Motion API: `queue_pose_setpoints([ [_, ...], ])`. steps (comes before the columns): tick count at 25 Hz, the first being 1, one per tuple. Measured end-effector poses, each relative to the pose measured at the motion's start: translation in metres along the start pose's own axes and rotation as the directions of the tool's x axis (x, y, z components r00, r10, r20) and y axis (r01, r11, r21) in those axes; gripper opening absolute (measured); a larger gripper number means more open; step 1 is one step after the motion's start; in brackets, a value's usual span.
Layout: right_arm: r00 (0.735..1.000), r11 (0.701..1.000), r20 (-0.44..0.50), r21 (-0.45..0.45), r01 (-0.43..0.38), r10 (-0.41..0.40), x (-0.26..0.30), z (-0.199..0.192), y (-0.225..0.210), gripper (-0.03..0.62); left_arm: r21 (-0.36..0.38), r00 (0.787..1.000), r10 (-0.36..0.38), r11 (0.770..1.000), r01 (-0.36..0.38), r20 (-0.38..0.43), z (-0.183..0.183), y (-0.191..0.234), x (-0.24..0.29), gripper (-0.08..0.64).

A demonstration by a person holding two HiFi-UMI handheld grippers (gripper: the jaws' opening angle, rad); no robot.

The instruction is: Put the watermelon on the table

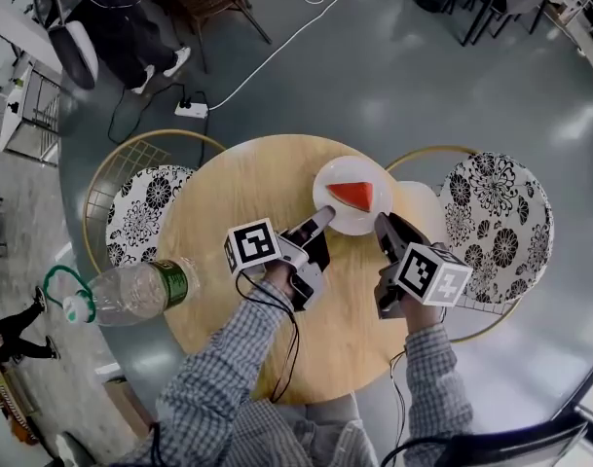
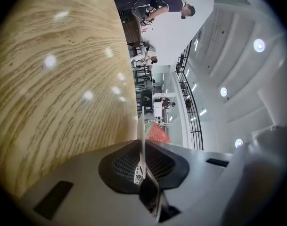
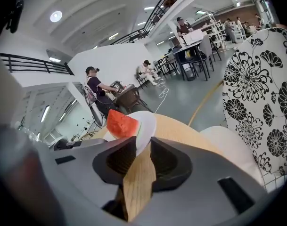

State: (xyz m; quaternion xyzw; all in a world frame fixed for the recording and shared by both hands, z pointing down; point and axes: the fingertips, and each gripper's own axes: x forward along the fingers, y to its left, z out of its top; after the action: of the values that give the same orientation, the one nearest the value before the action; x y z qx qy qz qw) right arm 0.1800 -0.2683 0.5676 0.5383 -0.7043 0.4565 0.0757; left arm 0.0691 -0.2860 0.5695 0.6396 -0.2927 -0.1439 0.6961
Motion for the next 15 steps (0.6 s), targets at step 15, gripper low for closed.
queue_pose_setpoints([
  [15,0.995,0.983,-0.062,-0.173,0.062,-0.074,0.015,0.0,-0.012,0.098,0.023,0.994,0.105,0.994,-0.106,0.025,0.004,0.01,0.012,0.028],
])
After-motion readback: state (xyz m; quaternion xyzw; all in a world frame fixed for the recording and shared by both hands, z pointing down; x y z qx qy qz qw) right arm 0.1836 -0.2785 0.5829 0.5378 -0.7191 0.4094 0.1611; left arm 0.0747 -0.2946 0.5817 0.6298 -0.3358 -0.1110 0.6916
